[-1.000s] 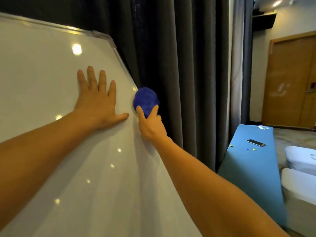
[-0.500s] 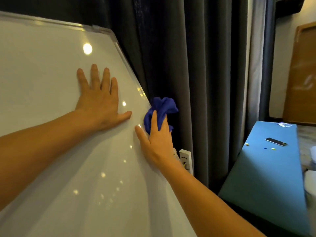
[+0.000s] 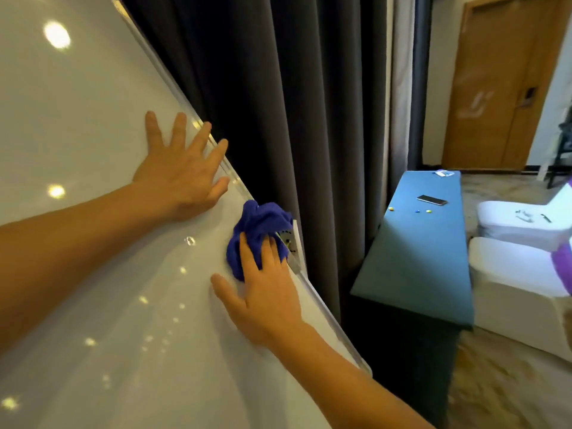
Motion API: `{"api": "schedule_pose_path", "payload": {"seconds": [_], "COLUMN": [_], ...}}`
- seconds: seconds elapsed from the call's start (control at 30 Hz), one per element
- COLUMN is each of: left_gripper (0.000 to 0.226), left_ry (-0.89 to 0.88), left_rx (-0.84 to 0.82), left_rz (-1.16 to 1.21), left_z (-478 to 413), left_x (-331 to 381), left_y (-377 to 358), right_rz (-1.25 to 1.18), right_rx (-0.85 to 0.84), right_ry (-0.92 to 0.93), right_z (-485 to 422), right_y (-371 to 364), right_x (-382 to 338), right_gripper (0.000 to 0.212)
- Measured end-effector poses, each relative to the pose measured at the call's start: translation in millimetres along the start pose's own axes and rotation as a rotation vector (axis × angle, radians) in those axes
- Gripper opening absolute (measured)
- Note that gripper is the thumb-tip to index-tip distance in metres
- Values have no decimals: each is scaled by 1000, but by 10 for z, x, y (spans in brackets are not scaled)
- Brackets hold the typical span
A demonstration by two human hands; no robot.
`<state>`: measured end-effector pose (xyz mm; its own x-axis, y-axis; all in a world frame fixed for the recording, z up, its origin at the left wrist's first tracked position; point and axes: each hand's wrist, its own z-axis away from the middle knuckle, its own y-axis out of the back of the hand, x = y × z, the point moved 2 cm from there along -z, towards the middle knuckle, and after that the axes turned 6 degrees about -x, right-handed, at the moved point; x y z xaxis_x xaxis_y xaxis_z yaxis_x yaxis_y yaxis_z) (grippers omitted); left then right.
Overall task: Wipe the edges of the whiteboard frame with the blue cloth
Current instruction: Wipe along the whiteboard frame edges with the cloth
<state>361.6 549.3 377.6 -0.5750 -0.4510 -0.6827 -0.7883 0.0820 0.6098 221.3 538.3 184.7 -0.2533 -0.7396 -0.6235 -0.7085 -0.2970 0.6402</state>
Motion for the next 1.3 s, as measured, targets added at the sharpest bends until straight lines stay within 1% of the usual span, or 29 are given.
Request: {"api": "schedule_pose_path", "payload": {"seconds": [0.03, 0.1, 0.13, 0.17, 0.23, 0.27, 0.3, 0.33, 0.4, 0.43, 0.47, 0.5, 0.53, 0.57, 0.6, 0.67, 0.7, 0.77, 0.8, 0.83, 0.9, 0.93, 0.97, 1.03, 1.13, 1.17, 1.2, 1.27, 1.3], "left_gripper": [85, 90, 93, 97, 104, 106, 106, 104, 103, 103, 103, 103, 103, 103, 103, 102, 101, 102, 102, 102, 102, 102, 101, 98, 96, 97, 99, 102, 102], "left_ry": [-20, -62, -76, -89, -125, -152, -192, -238, -306, -310, -300, -288, -284, -289, -297, -306, -307, -301, -297, -294, -285, -283, -286, -320, -393, -405, -408, -414, -421], "left_rx": [-16, -29, -29, -34, -74, -94, -107, -118, -141, -129, -115, -108, -111, -116, -118, -125, -130, -142, -145, -146, -151, -154, -156, -158, -168, -171, -175, -195, -200], "left_rz": [-17, -41, -53, -65, -83, -87, -96, -107, -125, -127, -125, -119, -114, -115, -121, -136, -136, -130, -131, -140, -158, -159, -153, -127, -99, -87, -76, -65, -56], "left_z": [1, -18, -20, -19, 52, 128, 215, 302, 453, 491, 497, 486, 474, 475, 478, 479, 482, 493, 497, 504, 513, 512, 513, 525, 560, 575, 601, 681, 714], "left_x": [26, 135, 166, 232, 411, 548, 711, 886, 1175, 1236, 1258, 1251, 1233, 1220, 1215, 1225, 1232, 1256, 1271, 1287, 1307, 1310, 1311, 1310, 1337, 1376, 1432, 1557, 1616], "left_y": [-27, -72, -84, -84, -14, 6, -6, -34, -102, -137, -156, -158, -157, -158, -161, -162, -147, -120, -115, -112, -102, -100, -104, -125, -171, -178, -181, -198, -212], "right_rz": [-2, -1, -29, -94, -315, -391, -418, -419, -386, -347, -313, -294, -291, -295, -299, -309, -328, -389, -416, -433, -399, -374, -360, -330, -306, -324, -345, -364, -350], "right_rx": [-18, -62, -93, -118, -111, -92, -75, -59, -5, 40, 86, 112, 116, 101, 76, 29, 31, 66, 84, 87, 87, 86, 78, 53, -76, -100, -96, -64, -48], "right_ry": [-25, -200, -337, -525, -877, -960, -958, -879, -601, -479, -404, -371, -371, -414, -502, -659, -671, -626, -601, -577, -524, -499, -480, -533, -787, -818, -781, -576, -468], "right_z": [238, 707, 896, 1088, 1335, 1355, 1286, 1136, 774, 621, 522, 484, 493, 554, 637, 760, 755, 631, 534, 436, 304, 302, 364, 643, 1068, 1070, 986, 686, 547], "right_y": [-116, -276, -319, -317, -277, -267, -265, -267, -293, -286, -274, -250, -228, -224, -230, -244, -259, -248, -230, -216, -217, -240, -277, -379, -483, -480, -457, -433, -424], "right_x": [144, 625, 903, 1198, 1632, 1713, 1693, 1595, 1281, 1123, 1046, 1054, 1139, 1284, 1441, 1639, 1665, 1574, 1499, 1425, 1317, 1302, 1336, 1575, 1965, 1963, 1881, 1575, 1413], "right_gripper": [82, 78, 77, 77, 79, 79, 79, 81, 86, 87, 87, 88, 88, 88, 85, 71, 63, 55, 56, 63, 90, 98, 99, 92, 81, 81, 82, 82, 78]}}
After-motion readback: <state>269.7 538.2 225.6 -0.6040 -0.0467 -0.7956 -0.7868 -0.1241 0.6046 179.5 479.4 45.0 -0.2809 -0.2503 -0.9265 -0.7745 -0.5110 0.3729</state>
